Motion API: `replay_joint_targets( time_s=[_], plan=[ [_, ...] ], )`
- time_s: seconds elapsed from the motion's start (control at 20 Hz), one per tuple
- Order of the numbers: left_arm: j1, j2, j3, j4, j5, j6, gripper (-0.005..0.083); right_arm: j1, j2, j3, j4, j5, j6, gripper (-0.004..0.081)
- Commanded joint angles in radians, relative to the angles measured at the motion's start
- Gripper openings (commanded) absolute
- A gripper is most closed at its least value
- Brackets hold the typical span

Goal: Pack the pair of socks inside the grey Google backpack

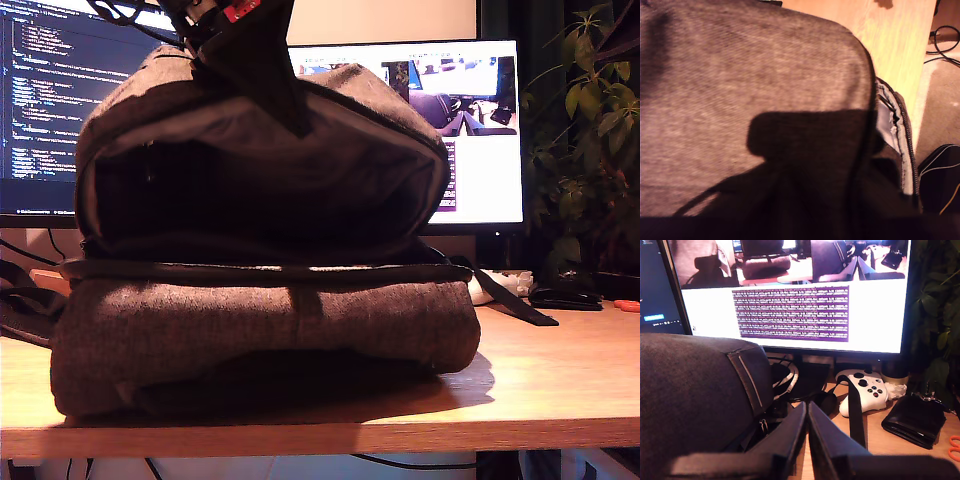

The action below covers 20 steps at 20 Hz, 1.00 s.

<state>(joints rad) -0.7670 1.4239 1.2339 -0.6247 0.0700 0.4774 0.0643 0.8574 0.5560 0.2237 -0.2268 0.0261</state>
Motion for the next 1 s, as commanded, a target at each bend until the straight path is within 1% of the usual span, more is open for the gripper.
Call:
replay_joint_targets(
  time_s=[0.0,0.2,0.55,0.6,0.65,0.7,0.75,0.85,0.95],
  plan=[
    [0.000,0.014,0.000,-0.005,-0.004,-0.006,0.0730,0.000,0.003,-0.003,0.003,-0.003,0.003,-0.0011],
    [-0.022,0.014,0.040,-0.084,-0.003,-0.006,0.0730,0.000,0.003,-0.003,0.003,-0.003,0.002,-0.0011],
    [-0.087,0.014,0.136,-0.216,0.000,-0.006,0.0726,0.000,0.003,-0.003,0.003,-0.003,0.001,-0.0011],
    [-0.095,0.014,0.150,-0.230,0.001,-0.006,0.0709,0.000,0.003,-0.003,0.003,-0.003,0.001,-0.0011],
    [-0.104,0.014,0.164,-0.244,0.000,-0.006,0.0645,0.000,0.003,-0.003,0.002,-0.003,0.001,-0.0011],
    [-0.109,0.014,0.177,-0.253,0.000,-0.006,0.0536,0.000,0.003,-0.003,-0.002,-0.003,0.001,-0.0011],
    [-0.113,0.014,0.192,-0.261,0.000,-0.006,0.0379,0.000,0.003,-0.003,-0.012,-0.002,-0.001,-0.0011],
    [-0.113,0.014,0.221,-0.259,0.000,-0.002,-0.0001,-0.001,0.007,-0.003,-0.038,0.020,-0.001,-0.0011],
    [-0.106,0.014,0.234,-0.240,-0.005,-0.002,-0.0021,-0.001,0.008,-0.003,-0.102,0.020,0.000,-0.0011]
  ],
)
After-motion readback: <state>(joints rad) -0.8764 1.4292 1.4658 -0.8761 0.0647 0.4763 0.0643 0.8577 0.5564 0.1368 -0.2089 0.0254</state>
